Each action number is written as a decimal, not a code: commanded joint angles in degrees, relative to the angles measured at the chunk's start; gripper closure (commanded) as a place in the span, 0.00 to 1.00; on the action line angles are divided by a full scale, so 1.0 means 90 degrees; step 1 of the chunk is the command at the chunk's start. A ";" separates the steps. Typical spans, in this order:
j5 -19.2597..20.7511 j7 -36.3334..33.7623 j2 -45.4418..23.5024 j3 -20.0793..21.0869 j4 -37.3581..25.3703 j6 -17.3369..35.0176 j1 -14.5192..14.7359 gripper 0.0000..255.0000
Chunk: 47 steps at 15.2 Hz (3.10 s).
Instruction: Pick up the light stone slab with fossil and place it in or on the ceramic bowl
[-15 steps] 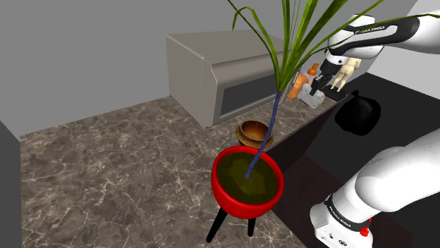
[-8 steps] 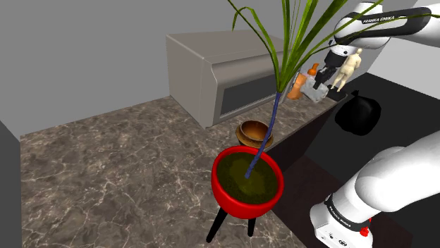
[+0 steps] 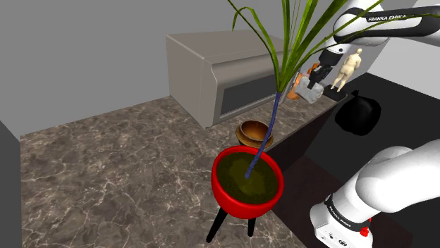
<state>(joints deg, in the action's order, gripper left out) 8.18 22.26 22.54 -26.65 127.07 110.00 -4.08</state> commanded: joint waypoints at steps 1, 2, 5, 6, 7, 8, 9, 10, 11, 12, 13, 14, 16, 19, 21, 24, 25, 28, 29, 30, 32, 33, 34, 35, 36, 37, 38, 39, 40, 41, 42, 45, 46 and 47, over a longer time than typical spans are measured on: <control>0.0020 -0.0376 0.0240 0.0283 0.0208 -0.0044 0.0060 1.00; 0.0016 -0.0547 0.0347 0.0416 0.0304 -0.0065 0.0094 1.00; -0.0038 -0.1045 0.0623 0.0817 0.0549 -0.0126 0.0206 1.00; -0.0067 -0.1208 0.0701 0.0950 0.0616 -0.0146 0.0249 1.00; -0.0102 -0.1370 0.0770 0.1082 0.0677 -0.0165 0.0294 1.00; -0.0139 -0.1532 0.0833 0.1212 0.0731 -0.0184 0.0345 1.00; -0.0182 -0.1692 0.0889 0.1343 0.0777 -0.0202 0.0395 1.00; -0.0228 -0.1851 0.0936 0.1473 0.0817 -0.0219 0.0449 1.00; -0.0277 -0.2010 0.0976 0.1603 0.0849 -0.0235 0.0504 1.00; -0.0329 -0.2168 0.1009 0.1732 0.0874 -0.0250 0.0561 1.00; -0.0382 -0.2326 0.1033 0.1860 0.0892 -0.0264 0.0621 1.00; -0.0438 -0.2483 0.1050 0.1988 0.0902 -0.0277 0.0680 1.00; -0.0552 -0.2795 0.1061 0.2242 0.0901 -0.0299 0.0803 1.00; -0.0725 -0.3261 0.1019 0.2619 0.0846 -0.0324 0.0989 1.00; -0.0837 -0.3569 0.0953 0.2866 0.0773 -0.0335 0.1112 1.00; -0.0943 -0.3880 0.0855 0.3113 0.0754 -0.0257 0.1234 1.00; -0.0944 -0.3881 0.0852 0.3114 0.0837 -0.0171 0.1234 1.00; -0.0945 -0.3882 0.0832 0.3116 0.1079 0.0091 0.1234 1.00; -0.0945 -0.3882 0.0822 0.3117 0.1157 0.0179 0.1234 1.00; -0.0945 -0.3883 0.0811 0.3118 0.1234 0.0268 0.1235 1.00; -0.0946 -0.3884 0.0784 0.3120 0.1385 0.0446 0.1235 1.00; -0.0946 -0.3884 0.0768 0.3120 0.1459 0.0536 0.1235 1.00; -0.0946 -0.3885 0.0750 0.3121 0.1532 0.0626 0.1235 1.00; -0.0947 -0.3886 0.0731 0.3122 0.1604 0.0717 0.1235 1.00; -0.0947 -0.3886 0.0710 0.3123 0.1674 0.0809 0.1235 1.00; -0.0947 -0.3887 0.0687 0.3124 0.1744 0.0901 0.1235 1.00; -0.0947 -0.3887 0.0662 0.3125 0.1812 0.0994 0.1235 1.00; -0.0947 -0.3888 0.0636 0.3126 0.1879 0.1087 0.1235 1.00; -0.0947 -0.3889 0.0608 0.3127 0.1944 0.1181 0.1236 1.00; -0.0947 -0.3890 0.0579 0.3128 0.2007 0.1272 0.1236 1.00; -0.0947 -0.3890 0.0580 0.3128 0.2007 0.1272 0.1236 1.00; -0.0947 -0.3890 0.0579 0.3128 0.2007 0.1272 0.1236 1.00; -0.0947 -0.3890 0.0579 0.3128 0.2007 0.1272 0.1236 1.00; -0.0947 -0.3890 0.0579 0.3128 0.2007 0.1272 0.1236 1.00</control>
<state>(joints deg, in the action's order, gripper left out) -0.34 -12.74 27.75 1.51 145.13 121.42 7.04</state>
